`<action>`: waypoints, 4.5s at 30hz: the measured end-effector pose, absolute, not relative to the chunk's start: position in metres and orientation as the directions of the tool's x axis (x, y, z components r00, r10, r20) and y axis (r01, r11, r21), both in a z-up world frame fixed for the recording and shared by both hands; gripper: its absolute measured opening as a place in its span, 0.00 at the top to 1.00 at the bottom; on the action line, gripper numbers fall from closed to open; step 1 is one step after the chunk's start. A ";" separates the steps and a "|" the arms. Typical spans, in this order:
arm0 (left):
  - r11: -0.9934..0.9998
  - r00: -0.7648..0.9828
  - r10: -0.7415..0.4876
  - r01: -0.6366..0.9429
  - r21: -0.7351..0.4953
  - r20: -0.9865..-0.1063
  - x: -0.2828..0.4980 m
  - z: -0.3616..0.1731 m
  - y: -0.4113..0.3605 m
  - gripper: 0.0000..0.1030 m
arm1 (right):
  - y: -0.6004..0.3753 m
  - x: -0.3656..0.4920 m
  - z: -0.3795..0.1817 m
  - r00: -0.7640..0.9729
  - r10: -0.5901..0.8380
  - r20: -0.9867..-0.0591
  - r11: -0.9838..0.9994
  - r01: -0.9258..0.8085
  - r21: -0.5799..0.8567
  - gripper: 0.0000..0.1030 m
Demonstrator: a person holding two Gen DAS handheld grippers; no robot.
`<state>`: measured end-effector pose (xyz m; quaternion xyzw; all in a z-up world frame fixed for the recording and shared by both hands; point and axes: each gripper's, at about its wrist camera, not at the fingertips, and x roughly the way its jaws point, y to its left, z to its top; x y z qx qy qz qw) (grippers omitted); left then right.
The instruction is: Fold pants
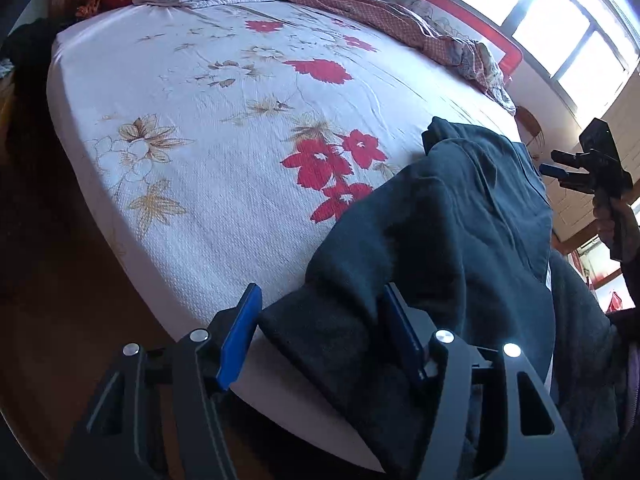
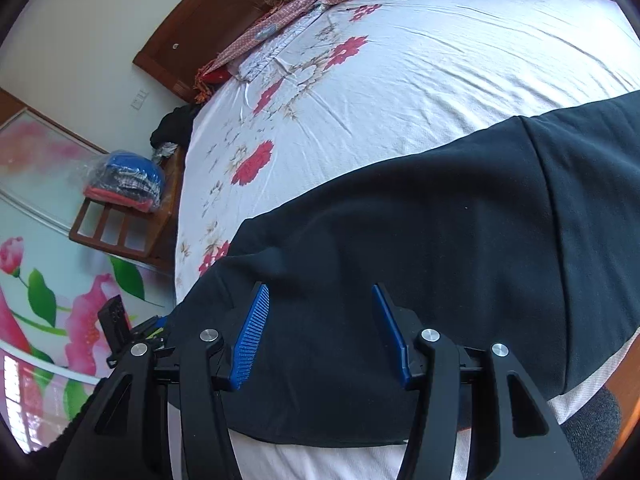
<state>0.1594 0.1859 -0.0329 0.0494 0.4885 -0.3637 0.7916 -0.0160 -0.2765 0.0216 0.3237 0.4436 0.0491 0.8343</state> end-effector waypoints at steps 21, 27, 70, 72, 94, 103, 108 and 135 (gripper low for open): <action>0.976 0.456 -0.136 0.215 -0.040 -0.880 0.156 -0.015 0.210 0.14 | -0.140 0.136 -0.005 0.502 0.446 -0.741 0.892 -0.182 0.413 0.49; 0.932 0.619 0.117 0.201 0.301 -0.776 0.099 0.031 0.179 0.11 | -0.086 0.152 -0.048 0.568 0.141 -0.811 0.971 -0.238 0.002 0.46; 0.962 0.560 -0.201 0.268 -0.053 -0.804 0.024 0.051 0.128 0.02 | -0.349 -0.110 -0.014 0.736 0.268 -0.622 0.740 0.255 0.622 0.31; 0.940 0.549 -0.279 0.322 -0.108 -0.788 0.009 0.058 0.095 0.02 | -0.411 -0.139 -0.023 0.779 0.151 -0.608 0.656 0.381 0.651 0.31; 0.793 0.172 -0.401 0.556 -0.247 -0.900 -0.071 0.015 -0.103 0.02 | -0.637 -0.188 -0.122 0.872 -0.141 -0.469 0.197 0.489 0.850 0.67; 0.810 0.160 -0.409 0.517 -0.277 -0.898 -0.069 0.010 -0.088 0.02 | -0.598 -0.162 -0.022 0.789 -0.278 -0.548 0.551 0.598 0.582 0.84; 0.828 0.184 -0.434 0.466 -0.311 -0.882 -0.065 0.013 -0.063 0.02 | -0.534 -0.126 0.052 0.754 -0.358 -0.551 0.790 0.559 0.252 0.84; 0.916 0.305 -0.399 0.182 -0.358 -0.865 -0.053 -0.001 0.056 0.02 | -0.150 -0.087 -0.060 0.747 -0.265 -0.610 0.690 -0.294 -0.661 0.64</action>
